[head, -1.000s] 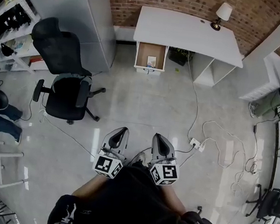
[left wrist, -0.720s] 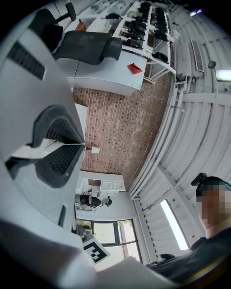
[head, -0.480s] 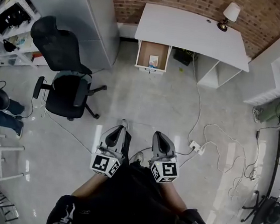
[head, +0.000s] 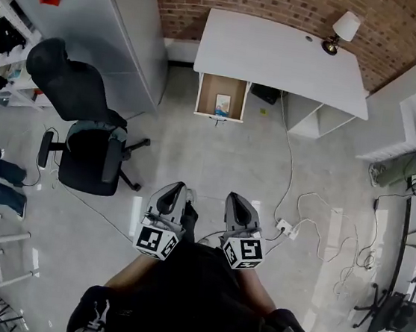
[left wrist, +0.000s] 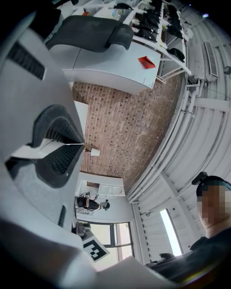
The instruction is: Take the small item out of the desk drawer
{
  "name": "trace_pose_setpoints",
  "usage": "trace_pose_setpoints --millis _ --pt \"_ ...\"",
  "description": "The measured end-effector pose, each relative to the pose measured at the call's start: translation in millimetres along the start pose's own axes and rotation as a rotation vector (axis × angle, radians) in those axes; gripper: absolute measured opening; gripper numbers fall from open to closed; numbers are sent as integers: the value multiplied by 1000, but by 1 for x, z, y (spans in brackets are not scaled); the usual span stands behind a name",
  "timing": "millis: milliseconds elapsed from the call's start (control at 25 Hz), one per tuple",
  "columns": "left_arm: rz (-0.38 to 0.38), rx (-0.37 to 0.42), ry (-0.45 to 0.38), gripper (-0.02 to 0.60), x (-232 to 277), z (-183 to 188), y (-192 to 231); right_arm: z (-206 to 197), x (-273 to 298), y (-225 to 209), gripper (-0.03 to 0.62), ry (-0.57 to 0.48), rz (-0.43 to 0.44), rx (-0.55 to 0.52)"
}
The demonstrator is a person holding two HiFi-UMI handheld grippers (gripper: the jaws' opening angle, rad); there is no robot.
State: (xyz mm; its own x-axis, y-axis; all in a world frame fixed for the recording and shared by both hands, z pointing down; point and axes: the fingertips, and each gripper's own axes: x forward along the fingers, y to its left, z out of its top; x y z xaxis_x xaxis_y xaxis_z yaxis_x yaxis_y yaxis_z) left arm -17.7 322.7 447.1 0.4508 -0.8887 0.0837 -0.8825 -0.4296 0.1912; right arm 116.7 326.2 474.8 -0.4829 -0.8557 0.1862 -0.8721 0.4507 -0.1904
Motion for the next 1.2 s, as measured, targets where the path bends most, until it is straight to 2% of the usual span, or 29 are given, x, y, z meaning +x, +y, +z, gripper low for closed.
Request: trace_pose_setpoints --millis 200,320,440,680,960,1200 --pt "-55 -11 9 12 50 19 53 22 71 -12 31 9 -62 -11" --pt "-105 7 10 12 78 24 76 38 102 -23 31 -11 -116 -1" --pt "-124 9 14 12 103 25 93 47 128 -29 31 -16 -130 -9" --pt "-112 -49 28 12 134 24 113 57 174 -40 31 9 -117 -24" --pt "-73 -51 39 12 189 23 144 62 247 -71 31 17 -72 -37" --pt "-47 -22 37 12 266 44 168 78 319 -113 31 35 -15 -49"
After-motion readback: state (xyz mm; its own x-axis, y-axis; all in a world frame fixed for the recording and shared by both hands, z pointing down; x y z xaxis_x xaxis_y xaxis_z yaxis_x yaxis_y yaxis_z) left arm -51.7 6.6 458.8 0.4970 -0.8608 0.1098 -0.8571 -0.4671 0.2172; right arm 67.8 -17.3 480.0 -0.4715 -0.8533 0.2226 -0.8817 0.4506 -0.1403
